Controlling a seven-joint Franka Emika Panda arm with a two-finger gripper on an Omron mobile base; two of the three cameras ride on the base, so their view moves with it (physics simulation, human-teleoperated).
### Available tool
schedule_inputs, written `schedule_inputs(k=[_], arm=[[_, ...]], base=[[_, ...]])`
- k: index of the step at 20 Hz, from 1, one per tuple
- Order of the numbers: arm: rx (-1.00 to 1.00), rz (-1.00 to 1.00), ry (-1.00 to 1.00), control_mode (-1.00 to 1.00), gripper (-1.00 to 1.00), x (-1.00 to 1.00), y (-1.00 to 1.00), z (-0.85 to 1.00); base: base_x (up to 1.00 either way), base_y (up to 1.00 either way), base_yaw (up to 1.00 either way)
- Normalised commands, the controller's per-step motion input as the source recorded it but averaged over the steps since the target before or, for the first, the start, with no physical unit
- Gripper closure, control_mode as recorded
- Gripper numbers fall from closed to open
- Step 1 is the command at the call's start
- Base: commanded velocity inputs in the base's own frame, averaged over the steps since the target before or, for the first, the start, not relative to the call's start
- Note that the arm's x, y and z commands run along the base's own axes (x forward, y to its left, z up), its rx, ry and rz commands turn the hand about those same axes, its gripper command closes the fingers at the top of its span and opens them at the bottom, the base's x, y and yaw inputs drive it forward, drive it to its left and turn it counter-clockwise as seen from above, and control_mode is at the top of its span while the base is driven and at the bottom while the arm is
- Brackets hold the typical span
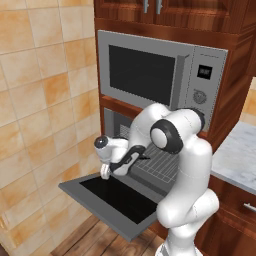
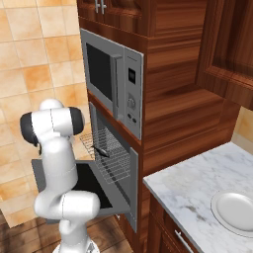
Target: Place the fish on the top rack of the oven, and slide the tray back inside. Close the oven door.
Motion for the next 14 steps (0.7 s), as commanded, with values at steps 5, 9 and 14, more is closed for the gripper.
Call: schedule_inputs(k=[5,9,14], arm=[[-0.05,0.21,-0.26,-1.0,-1.0,0.0,-0.04,0.01],[-0.08,0.27,-0.09,-1.0,-1.0,0.0,-0.05,0.0],[-0.12,0.25,0.01,-1.0,-1.0,0.0,-0.08,0.01]], base=[[0.0,0.0,0.0],[0.0,0.0,0.0],[0.0,0.0,0.0]])
